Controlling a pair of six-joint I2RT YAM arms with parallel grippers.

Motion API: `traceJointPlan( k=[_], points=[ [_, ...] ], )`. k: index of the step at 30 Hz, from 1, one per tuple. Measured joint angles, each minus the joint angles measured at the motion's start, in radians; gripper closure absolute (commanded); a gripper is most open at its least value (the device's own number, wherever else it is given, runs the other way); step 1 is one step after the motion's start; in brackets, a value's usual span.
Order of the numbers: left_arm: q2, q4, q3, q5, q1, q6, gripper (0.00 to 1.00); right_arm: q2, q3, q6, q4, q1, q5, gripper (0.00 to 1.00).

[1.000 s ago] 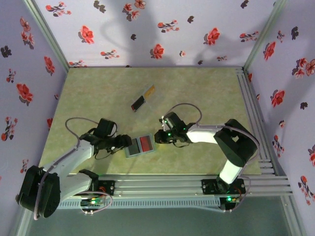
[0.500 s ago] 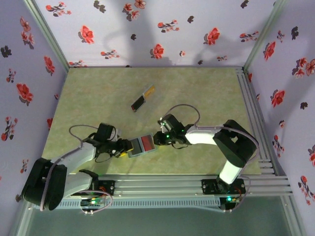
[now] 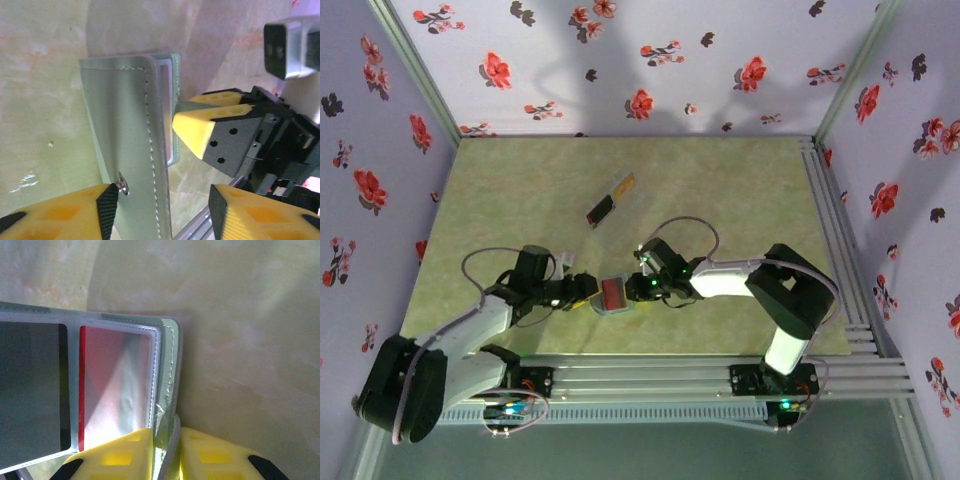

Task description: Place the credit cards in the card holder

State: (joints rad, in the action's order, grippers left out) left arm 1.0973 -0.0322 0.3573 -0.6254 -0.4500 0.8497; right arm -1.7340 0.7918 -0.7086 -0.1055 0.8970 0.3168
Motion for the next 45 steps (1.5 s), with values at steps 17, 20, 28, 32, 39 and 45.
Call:
traceJointPlan(
  k=[17, 20, 28, 32, 39, 45],
  points=[
    [0.28, 0.097, 0.132, 0.018, -0.119, 0.014, 0.33, 0.024, -0.023, -0.031, -0.041, 0.019, -0.05, 0.68],
    [0.269, 0.06, 0.175, 0.039, -0.124, 0.032, 0.33, 0.015, -0.024, -0.037, -0.062, 0.019, -0.048, 0.71],
    [0.204, -0.03, 0.239, 0.122, -0.128, 0.06, 0.38, -0.002, -0.024, -0.057, -0.099, 0.023, -0.039, 0.6],
    [0.247, -0.037, 0.239, 0.131, -0.129, 0.074, 0.41, 0.002, -0.024, -0.061, -0.103, 0.025, -0.035, 0.57],
    [0.294, -0.05, 0.256, 0.155, -0.129, 0.092, 0.41, 0.018, -0.01, -0.051, -0.051, 0.027, -0.073, 0.5],
    [0.333, -0.085, 0.297, 0.164, -0.13, 0.091, 0.41, 0.057, 0.0, -0.031, 0.025, 0.026, -0.148, 0.41]
  ],
)
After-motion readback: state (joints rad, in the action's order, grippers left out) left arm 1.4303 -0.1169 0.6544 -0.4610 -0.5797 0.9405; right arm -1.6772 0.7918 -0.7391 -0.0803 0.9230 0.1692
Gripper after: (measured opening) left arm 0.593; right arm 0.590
